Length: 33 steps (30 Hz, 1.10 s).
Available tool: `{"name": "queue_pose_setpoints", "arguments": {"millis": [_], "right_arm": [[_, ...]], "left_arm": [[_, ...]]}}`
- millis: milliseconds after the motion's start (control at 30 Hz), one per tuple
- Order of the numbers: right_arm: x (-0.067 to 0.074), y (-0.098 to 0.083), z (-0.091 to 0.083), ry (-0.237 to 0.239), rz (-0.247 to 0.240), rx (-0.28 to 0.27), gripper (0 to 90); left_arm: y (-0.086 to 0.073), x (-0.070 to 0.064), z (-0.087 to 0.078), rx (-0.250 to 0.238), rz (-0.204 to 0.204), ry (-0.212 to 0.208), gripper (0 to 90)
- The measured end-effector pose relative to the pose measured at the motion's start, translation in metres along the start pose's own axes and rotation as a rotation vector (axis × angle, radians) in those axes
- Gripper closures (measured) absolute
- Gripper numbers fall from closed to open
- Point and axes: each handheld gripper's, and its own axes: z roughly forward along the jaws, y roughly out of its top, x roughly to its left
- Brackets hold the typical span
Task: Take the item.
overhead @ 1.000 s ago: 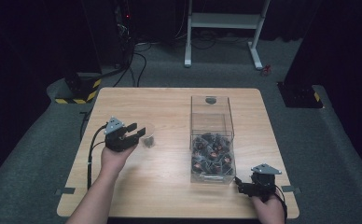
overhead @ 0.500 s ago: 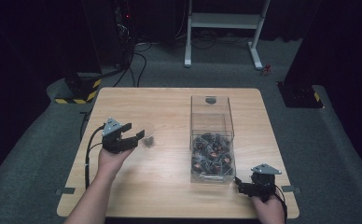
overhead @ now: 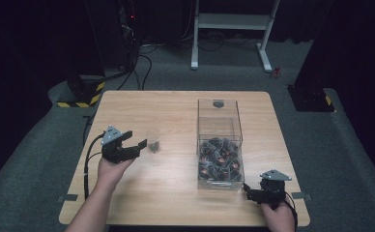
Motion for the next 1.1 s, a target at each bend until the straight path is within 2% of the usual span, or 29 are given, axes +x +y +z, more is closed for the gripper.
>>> {"name": "queue_pose_setpoints", "arguments": {"millis": [333,500,733,1100], "right_arm": [[0.000,0.000,0.000,-0.001,0.000,0.000,7.7],[0.000,0.000,0.000,-0.001,0.000,0.000,7.7],[0.000,0.000,0.000,-0.001,0.000,0.000,7.7],[0.000,0.000,0.000,-0.002,-0.001,0.000,7.7]], "left_arm": [[-0.008,0.003,-0.011,0.016,-0.009,-0.001,25.1],[-0.014,0.005,-0.015,0.023,-0.020,-0.017,25.1],[-0.031,0.008,-0.018,0.071,-0.019,-0.019,24.9],[-0.062,0.011,-0.021,0.140,-0.013,0.003,23.9]]}}
